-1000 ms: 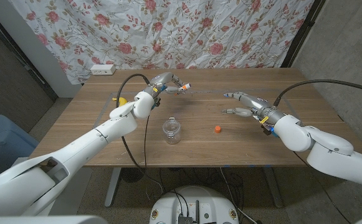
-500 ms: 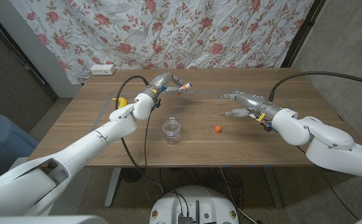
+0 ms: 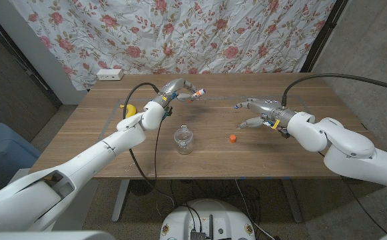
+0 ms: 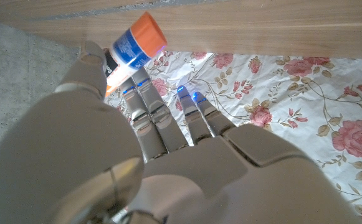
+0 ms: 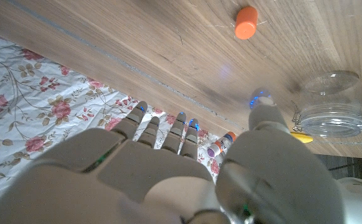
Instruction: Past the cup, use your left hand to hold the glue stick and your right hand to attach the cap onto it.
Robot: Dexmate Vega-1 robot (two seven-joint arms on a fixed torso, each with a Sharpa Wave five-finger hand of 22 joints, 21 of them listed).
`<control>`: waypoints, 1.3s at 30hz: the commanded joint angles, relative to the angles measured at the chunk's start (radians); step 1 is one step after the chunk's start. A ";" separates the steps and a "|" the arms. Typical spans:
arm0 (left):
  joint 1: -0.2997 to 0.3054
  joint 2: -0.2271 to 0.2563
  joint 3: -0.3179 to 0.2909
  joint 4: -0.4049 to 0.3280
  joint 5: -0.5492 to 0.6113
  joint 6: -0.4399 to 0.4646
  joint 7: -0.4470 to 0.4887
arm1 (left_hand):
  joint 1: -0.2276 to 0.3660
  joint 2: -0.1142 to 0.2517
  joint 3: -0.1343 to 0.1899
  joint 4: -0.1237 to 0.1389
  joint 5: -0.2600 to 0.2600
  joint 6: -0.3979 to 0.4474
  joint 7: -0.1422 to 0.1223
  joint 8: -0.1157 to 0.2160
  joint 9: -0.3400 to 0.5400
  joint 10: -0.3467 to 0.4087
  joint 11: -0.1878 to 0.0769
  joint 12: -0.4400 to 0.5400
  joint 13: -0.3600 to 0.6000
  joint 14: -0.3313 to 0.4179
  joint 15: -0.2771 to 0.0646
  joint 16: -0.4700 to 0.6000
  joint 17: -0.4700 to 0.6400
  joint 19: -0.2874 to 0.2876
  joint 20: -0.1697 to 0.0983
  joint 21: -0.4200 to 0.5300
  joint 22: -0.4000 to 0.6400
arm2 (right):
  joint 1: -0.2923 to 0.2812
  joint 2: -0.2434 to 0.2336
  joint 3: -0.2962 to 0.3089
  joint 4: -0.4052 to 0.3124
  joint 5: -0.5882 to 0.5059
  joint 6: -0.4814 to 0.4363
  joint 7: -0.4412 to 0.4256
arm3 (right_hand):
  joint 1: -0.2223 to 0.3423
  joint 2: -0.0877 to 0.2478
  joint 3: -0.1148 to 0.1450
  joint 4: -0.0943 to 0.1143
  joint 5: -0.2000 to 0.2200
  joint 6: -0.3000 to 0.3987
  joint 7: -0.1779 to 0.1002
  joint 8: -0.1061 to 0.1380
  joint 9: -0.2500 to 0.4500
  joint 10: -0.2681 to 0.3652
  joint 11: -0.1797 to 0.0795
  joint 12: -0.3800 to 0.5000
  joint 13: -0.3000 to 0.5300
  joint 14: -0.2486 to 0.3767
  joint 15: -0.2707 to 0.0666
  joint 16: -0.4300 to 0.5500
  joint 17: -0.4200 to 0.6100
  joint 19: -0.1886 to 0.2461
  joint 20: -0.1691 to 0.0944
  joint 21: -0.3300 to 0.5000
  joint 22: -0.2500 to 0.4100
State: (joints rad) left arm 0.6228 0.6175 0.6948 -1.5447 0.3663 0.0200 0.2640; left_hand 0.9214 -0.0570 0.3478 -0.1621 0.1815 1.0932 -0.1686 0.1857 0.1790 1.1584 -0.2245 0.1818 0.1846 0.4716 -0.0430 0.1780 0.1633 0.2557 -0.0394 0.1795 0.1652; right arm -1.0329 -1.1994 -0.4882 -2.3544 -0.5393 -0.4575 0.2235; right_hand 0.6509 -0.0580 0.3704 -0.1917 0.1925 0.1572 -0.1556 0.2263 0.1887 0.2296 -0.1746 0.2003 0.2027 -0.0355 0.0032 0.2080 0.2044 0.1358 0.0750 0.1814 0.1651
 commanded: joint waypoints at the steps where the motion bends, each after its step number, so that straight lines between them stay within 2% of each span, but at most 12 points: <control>1: -0.019 -0.015 0.007 0.051 -0.012 -0.069 0.011 | 0.013 0.025 -0.002 0.006 0.004 0.024 -0.019 0.006 0.005 -0.002 0.000 0.006 0.002 -0.005 -0.147 -0.002 0.001 0.006 -0.060 0.006 0.002 | 0.049 0.009 -0.033 0.012 -0.104 0.047 0.106 | 0.022 -0.007 0.008 0.002 -0.002 0.009 0.000 0.007 0.002 0.007 -0.003 0.004 0.002 0.004 -0.002 0.006 0.003 0.013 -0.002 0.006 0.002; 19: -0.051 -0.040 0.019 0.132 -0.022 -0.141 0.017 | 0.010 0.029 -0.004 0.005 0.003 0.021 -0.017 0.005 0.005 -0.005 0.000 0.006 0.002 -0.005 -0.145 -0.002 0.001 0.004 -0.060 0.006 0.002 | 0.096 0.048 -0.050 0.057 -0.163 0.143 0.255 | 0.058 -0.023 0.018 0.007 -0.004 0.030 -0.012 0.015 0.002 0.030 -0.004 0.008 0.002 0.019 -0.004 0.012 0.002 0.024 0.001 0.009 0.002; 39: -0.074 -0.065 0.029 0.191 -0.026 -0.178 0.034 | 0.010 0.035 -0.005 0.004 0.003 0.021 -0.013 0.006 0.005 -0.006 0.000 0.007 0.002 -0.005 -0.146 -0.001 0.001 0.001 -0.059 0.005 0.002 | 0.155 0.138 -0.110 0.116 -0.276 0.216 0.369 | 0.099 -0.032 0.029 0.015 -0.008 0.068 -0.028 0.026 0.002 0.084 -0.011 0.017 0.003 0.055 -0.020 0.025 0.003 0.049 -0.001 0.012 0.002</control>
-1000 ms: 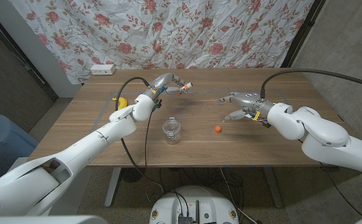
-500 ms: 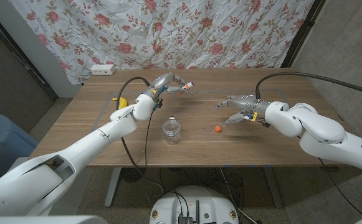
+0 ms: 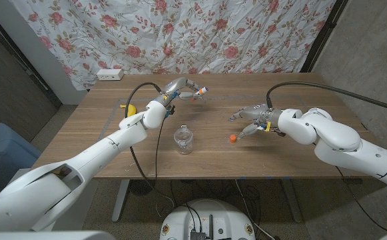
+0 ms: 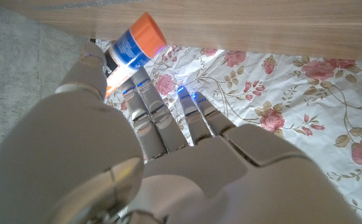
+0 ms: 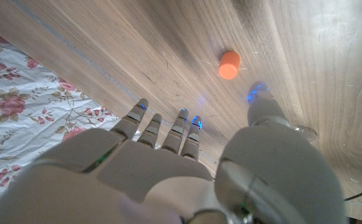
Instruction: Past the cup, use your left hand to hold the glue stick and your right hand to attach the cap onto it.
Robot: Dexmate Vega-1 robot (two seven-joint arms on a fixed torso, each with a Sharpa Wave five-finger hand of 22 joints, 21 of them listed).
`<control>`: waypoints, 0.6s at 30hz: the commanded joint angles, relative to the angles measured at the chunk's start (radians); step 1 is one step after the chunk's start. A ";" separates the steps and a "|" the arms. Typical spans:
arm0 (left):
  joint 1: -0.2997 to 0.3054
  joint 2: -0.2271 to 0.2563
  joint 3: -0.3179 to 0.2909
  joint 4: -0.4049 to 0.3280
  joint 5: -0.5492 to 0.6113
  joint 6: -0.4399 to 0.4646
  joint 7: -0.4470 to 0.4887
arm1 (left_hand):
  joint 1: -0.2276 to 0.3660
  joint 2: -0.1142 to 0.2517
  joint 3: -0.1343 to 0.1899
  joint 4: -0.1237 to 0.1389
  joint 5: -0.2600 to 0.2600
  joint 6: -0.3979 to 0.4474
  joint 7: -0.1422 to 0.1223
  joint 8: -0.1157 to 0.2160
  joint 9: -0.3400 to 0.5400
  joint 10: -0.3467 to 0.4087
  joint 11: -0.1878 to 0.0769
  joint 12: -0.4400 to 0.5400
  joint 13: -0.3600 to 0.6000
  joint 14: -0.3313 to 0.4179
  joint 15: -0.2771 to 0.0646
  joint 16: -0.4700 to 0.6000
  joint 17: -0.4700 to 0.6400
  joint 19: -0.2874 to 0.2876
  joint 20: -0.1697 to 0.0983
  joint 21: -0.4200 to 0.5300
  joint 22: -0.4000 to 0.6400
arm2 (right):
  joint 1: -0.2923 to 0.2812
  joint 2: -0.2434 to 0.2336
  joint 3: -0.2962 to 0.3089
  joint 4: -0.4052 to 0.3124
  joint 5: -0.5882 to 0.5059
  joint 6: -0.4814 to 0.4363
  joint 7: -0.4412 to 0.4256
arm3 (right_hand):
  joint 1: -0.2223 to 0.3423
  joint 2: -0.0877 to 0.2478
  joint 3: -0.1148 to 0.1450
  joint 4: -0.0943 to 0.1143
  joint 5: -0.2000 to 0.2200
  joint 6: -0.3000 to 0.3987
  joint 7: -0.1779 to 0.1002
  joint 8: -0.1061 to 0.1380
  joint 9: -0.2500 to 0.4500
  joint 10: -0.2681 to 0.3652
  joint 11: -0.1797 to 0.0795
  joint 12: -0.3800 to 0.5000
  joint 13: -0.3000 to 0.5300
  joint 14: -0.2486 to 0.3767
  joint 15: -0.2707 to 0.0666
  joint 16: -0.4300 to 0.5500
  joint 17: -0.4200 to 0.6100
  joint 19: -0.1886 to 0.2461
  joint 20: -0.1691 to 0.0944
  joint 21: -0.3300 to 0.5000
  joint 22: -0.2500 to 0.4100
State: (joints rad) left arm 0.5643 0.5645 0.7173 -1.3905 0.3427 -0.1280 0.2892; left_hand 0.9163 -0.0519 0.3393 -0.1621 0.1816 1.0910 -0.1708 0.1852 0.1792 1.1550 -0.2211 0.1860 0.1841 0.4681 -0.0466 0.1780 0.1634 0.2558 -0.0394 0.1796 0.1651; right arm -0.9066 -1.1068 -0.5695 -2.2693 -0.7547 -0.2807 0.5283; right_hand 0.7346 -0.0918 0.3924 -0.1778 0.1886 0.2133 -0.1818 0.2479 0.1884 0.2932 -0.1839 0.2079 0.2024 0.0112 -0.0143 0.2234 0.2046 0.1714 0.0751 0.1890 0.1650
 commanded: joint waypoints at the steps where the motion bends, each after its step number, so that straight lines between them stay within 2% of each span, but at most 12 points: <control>1: -0.017 -0.013 0.008 0.040 -0.003 -0.033 0.009 | 0.015 0.031 0.003 0.004 0.003 0.023 -0.010 0.006 0.005 -0.003 -0.003 0.003 0.003 -0.002 -0.142 -0.001 0.001 0.001 -0.058 0.005 0.002 | 0.030 0.048 -0.030 0.033 -0.064 0.042 0.067 | 0.016 0.002 0.007 0.001 -0.004 0.012 -0.001 0.005 0.002 0.021 -0.002 0.010 0.003 0.009 -0.003 0.010 0.003 0.015 -0.002 0.005 0.002; 18: -0.027 -0.019 0.016 0.055 0.004 -0.040 0.013 | 0.013 0.035 0.002 0.004 0.003 0.026 -0.009 0.008 0.005 -0.002 -0.003 0.004 0.003 -0.001 -0.141 -0.001 0.001 0.000 -0.057 0.005 0.002 | 0.038 0.087 -0.049 0.082 -0.100 0.080 0.089 | 0.028 0.001 0.011 0.005 -0.006 0.021 -0.007 0.005 0.002 0.031 -0.003 0.007 0.003 0.022 -0.007 0.014 0.003 0.028 -0.012 0.006 0.002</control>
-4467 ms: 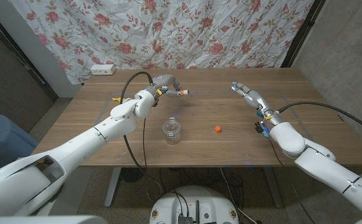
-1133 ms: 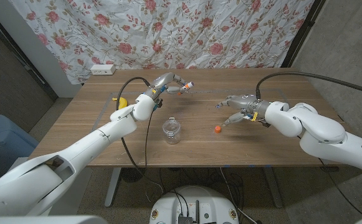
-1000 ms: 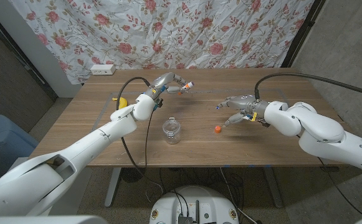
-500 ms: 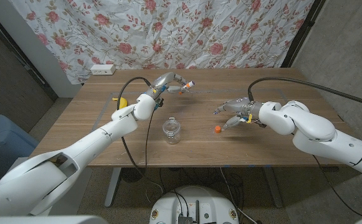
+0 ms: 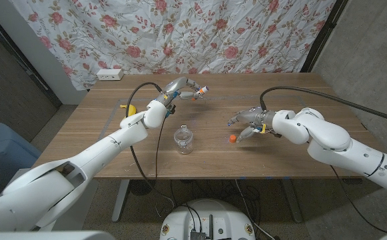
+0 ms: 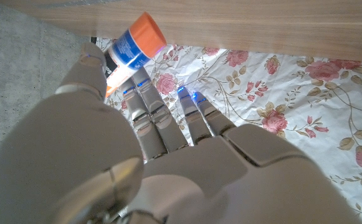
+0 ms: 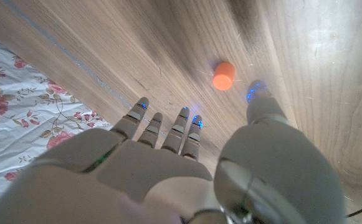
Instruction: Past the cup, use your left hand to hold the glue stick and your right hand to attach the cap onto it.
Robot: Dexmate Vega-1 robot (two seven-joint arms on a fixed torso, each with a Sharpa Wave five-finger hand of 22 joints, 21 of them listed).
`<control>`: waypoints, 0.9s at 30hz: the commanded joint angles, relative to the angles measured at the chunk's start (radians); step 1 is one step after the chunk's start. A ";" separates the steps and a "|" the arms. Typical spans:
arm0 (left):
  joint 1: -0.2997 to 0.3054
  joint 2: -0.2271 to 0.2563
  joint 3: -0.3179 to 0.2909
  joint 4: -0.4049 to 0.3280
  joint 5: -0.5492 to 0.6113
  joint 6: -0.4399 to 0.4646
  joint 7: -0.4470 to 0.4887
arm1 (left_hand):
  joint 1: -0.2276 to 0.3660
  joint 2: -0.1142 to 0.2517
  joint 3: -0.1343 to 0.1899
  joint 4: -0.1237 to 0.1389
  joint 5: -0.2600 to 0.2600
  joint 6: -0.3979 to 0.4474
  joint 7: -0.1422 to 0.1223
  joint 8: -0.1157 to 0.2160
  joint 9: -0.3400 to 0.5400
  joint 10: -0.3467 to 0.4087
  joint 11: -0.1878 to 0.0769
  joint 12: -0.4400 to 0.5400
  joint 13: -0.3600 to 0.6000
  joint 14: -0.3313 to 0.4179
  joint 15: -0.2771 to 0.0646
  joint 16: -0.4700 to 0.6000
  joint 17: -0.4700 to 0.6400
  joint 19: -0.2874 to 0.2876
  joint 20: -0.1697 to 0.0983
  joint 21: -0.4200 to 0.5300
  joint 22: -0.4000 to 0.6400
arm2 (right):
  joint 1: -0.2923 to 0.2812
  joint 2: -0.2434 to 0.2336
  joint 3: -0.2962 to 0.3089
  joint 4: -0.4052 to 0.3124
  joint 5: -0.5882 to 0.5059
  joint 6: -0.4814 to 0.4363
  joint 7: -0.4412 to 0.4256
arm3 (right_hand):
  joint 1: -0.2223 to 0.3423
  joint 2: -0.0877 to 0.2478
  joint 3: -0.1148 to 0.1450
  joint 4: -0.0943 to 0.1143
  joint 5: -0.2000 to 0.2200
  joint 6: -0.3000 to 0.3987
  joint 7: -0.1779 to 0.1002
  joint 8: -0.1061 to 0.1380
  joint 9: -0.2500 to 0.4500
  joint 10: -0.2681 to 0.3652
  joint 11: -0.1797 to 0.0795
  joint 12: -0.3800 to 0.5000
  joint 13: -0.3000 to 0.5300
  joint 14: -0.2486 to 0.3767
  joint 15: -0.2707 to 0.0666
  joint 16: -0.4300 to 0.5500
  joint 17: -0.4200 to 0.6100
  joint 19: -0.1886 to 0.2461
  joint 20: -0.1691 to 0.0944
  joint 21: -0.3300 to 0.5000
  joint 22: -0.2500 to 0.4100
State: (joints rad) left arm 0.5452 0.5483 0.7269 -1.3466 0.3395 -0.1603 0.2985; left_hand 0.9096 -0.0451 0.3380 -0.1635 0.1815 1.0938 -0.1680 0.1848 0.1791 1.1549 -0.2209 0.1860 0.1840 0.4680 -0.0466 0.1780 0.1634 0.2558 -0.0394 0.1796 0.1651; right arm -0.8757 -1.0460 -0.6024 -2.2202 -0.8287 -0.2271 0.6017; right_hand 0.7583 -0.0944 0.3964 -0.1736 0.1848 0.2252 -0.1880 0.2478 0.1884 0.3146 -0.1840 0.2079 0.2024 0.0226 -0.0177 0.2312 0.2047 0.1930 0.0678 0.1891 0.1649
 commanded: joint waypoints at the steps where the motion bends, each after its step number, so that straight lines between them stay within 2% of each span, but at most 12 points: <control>1: -0.008 -0.003 0.007 0.011 0.007 -0.008 0.004 | 0.020 0.029 0.003 0.005 0.003 0.024 -0.011 0.009 0.005 -0.002 -0.003 0.004 0.003 -0.001 -0.141 -0.001 0.001 -0.001 -0.057 0.005 0.002 | 0.007 0.029 -0.017 0.035 -0.029 0.026 0.018 | 0.005 0.004 0.007 0.001 -0.002 0.009 -0.001 0.005 0.002 0.010 -0.004 0.007 0.004 0.011 -0.004 0.007 0.003 0.006 -0.005 0.006 0.003; 9: -0.007 -0.002 0.008 0.004 0.010 0.000 0.002 | 0.020 0.031 0.003 0.005 0.003 0.024 -0.011 0.009 0.005 0.000 -0.003 0.004 0.003 -0.001 -0.141 0.000 0.001 -0.001 -0.057 0.005 0.002 | -0.003 0.036 -0.031 0.039 -0.089 0.027 0.014 | 0.015 0.005 0.010 0.001 -0.003 0.017 -0.006 0.007 0.002 0.018 -0.007 0.006 0.004 0.016 -0.007 0.008 0.003 0.018 -0.013 0.008 0.003; 27: 0.007 0.008 0.004 -0.028 0.021 0.014 0.008 | 0.020 0.036 0.003 0.004 0.003 0.028 -0.010 0.011 0.005 0.003 -0.003 0.006 0.004 -0.001 -0.141 -0.001 0.001 0.004 -0.057 0.007 0.002 | -0.006 0.059 -0.040 0.073 -0.115 0.050 0.013 | 0.022 0.004 0.011 0.007 -0.003 0.029 -0.013 0.008 0.002 0.036 -0.012 0.005 0.005 0.037 -0.018 0.015 0.004 0.031 -0.017 0.007 0.003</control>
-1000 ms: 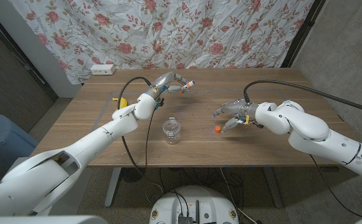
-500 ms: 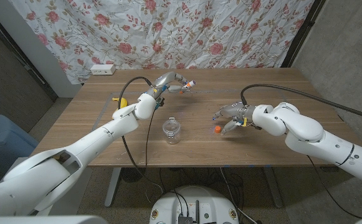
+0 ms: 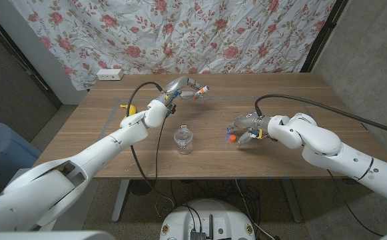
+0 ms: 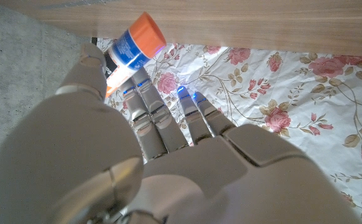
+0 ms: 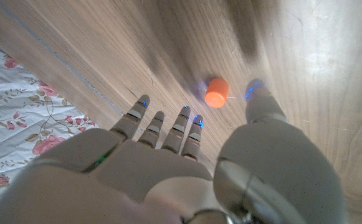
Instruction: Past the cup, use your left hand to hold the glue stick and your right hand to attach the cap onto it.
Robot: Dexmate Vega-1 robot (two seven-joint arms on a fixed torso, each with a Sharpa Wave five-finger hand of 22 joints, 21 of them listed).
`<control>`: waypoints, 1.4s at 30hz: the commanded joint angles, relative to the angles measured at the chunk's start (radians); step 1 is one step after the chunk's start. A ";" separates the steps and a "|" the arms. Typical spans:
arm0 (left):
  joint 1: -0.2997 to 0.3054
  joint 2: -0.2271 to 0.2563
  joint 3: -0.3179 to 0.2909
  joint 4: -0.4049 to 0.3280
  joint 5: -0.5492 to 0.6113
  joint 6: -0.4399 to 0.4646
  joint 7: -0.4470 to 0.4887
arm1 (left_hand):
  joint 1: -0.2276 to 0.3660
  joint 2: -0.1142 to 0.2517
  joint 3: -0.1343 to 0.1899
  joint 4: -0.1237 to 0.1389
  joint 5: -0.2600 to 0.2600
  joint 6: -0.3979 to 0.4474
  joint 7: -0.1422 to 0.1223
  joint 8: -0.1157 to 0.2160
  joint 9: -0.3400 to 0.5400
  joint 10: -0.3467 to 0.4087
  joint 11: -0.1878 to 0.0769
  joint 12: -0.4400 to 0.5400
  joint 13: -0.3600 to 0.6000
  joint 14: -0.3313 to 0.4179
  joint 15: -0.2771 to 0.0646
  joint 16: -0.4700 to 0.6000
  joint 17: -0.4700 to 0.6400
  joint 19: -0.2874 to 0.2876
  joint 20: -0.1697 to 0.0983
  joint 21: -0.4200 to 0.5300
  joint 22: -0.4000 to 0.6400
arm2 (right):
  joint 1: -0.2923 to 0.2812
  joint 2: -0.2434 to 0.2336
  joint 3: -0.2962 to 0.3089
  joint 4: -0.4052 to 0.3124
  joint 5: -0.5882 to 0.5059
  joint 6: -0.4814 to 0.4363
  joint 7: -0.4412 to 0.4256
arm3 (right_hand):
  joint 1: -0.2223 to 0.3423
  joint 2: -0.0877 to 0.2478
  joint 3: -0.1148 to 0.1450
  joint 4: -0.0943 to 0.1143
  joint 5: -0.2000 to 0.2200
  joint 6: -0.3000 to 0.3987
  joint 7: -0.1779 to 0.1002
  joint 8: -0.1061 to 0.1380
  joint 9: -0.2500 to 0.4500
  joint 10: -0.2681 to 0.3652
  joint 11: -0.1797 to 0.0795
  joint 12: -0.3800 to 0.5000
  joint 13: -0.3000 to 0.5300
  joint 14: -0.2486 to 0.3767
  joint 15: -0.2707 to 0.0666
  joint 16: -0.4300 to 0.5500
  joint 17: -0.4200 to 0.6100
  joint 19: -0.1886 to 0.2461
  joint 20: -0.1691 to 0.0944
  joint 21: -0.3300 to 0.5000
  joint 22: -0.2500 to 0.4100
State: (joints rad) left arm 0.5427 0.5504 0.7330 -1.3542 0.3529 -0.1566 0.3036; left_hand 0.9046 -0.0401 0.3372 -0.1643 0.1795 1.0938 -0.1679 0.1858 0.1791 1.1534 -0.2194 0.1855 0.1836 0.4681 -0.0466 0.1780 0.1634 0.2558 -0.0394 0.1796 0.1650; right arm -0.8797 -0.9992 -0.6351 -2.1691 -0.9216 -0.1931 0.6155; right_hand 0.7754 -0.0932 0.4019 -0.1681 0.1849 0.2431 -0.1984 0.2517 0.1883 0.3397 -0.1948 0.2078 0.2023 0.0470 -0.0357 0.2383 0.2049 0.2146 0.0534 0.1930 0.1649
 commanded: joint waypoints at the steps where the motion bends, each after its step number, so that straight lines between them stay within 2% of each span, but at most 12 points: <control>1: 0.011 0.007 -0.003 -0.022 0.007 0.011 0.002 | 0.025 0.031 0.004 0.005 0.006 0.028 -0.009 0.010 0.005 0.004 -0.005 0.006 0.004 -0.001 -0.141 -0.001 0.001 0.004 -0.058 0.007 0.002 | -0.001 0.012 -0.008 0.024 -0.025 0.018 0.000 | 0.001 0.001 0.003 0.004 -0.003 0.011 -0.005 0.003 0.002 0.014 -0.003 0.005 0.005 0.016 -0.001 0.009 0.004 0.012 -0.004 0.003 0.003; 12: 0.021 0.016 -0.009 -0.046 0.012 0.023 -0.001 | 0.024 0.033 0.003 0.005 0.005 0.030 -0.005 0.010 0.006 0.005 -0.005 0.006 0.004 -0.001 -0.140 -0.001 0.001 0.004 -0.058 0.007 0.002 | -0.005 0.016 -0.008 0.042 -0.051 0.027 -0.032 | -0.007 -0.005 -0.005 0.008 0.005 0.022 -0.016 0.002 0.002 0.053 -0.016 0.009 0.005 0.053 -0.014 0.021 0.005 0.045 -0.020 0.008 0.003; 20: 0.026 0.020 -0.011 -0.054 0.015 0.028 -0.001 | 0.022 0.035 0.003 0.005 0.005 0.029 -0.006 0.010 0.006 0.006 -0.005 0.006 0.004 -0.001 -0.139 0.000 0.001 0.004 -0.056 0.007 0.002 | -0.015 0.021 -0.007 0.039 -0.069 0.022 -0.053 | 0.021 0.001 0.000 0.001 0.016 0.046 -0.018 0.008 0.003 0.091 -0.020 0.012 0.004 0.095 -0.018 0.033 0.003 0.074 -0.030 0.009 0.003; 26: 0.029 0.020 -0.012 -0.054 0.013 0.028 -0.002 | 0.021 0.036 0.002 0.006 0.005 0.028 -0.005 0.009 0.006 0.005 -0.004 0.006 0.004 -0.001 -0.139 0.000 0.001 0.004 -0.056 0.007 0.002 | -0.029 0.024 -0.001 0.033 -0.077 0.016 -0.074 | 0.036 0.005 0.001 0.003 0.018 0.085 -0.017 0.022 0.006 0.136 -0.021 0.017 0.004 0.122 -0.038 0.039 0.002 0.095 -0.036 0.008 0.003; 29: 0.029 0.020 -0.012 -0.054 0.014 0.027 -0.003 | 0.020 0.038 0.002 0.006 0.005 0.027 -0.002 0.009 0.006 0.005 -0.004 0.006 0.004 -0.001 -0.138 0.000 0.001 0.003 -0.056 0.007 0.002 | -0.033 0.028 -0.001 0.036 -0.084 0.014 -0.090 | 0.038 0.007 -0.001 0.005 0.018 0.100 -0.018 0.026 0.006 0.149 -0.021 0.017 0.004 0.143 -0.031 0.045 0.002 0.104 -0.038 0.008 0.003; 35: 0.030 0.024 -0.013 -0.059 0.016 0.029 -0.005 | 0.019 0.040 0.001 0.006 0.005 0.026 -0.003 0.008 0.006 0.004 -0.004 0.006 0.004 0.000 -0.138 0.000 0.001 0.003 -0.056 0.007 0.002 | -0.037 0.036 0.000 0.049 -0.083 0.019 -0.123 | 0.039 0.007 -0.007 0.008 0.020 0.137 -0.018 0.039 0.008 0.181 -0.022 0.017 0.002 0.166 -0.040 0.050 0.001 0.126 -0.048 0.009 0.003; 42: 0.031 0.026 -0.014 -0.063 0.017 0.029 -0.007 | 0.018 0.041 0.001 0.006 0.005 0.024 -0.004 0.008 0.006 0.003 -0.004 0.005 0.004 0.000 -0.137 0.000 0.001 0.002 -0.055 0.006 0.002 | -0.034 0.049 -0.007 0.067 -0.093 0.027 -0.164 | 0.054 0.005 -0.014 0.006 0.029 0.196 -0.019 0.057 0.009 0.237 -0.024 0.016 -0.001 0.208 -0.073 0.056 -0.001 0.158 -0.061 0.008 0.003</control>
State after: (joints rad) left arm 0.5712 0.5722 0.7206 -1.4108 0.3676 -0.1291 0.3009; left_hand 0.9044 -0.0400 0.3373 -0.1642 0.1806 1.0937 -0.1679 0.1863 0.1791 1.1533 -0.2194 0.1818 0.1834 0.4681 -0.0465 0.1780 0.1634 0.2558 -0.0394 0.1796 0.1650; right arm -0.9106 -0.9681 -0.6377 -2.1247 -1.0018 -0.1735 0.5072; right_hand 0.8039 -0.0887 0.3948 -0.1611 0.2048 0.4177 -0.2183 0.3000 0.1933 0.5577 -0.2193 0.2157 0.1998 0.2401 -0.0385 0.2853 0.2045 0.3594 -0.0022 0.1930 0.1649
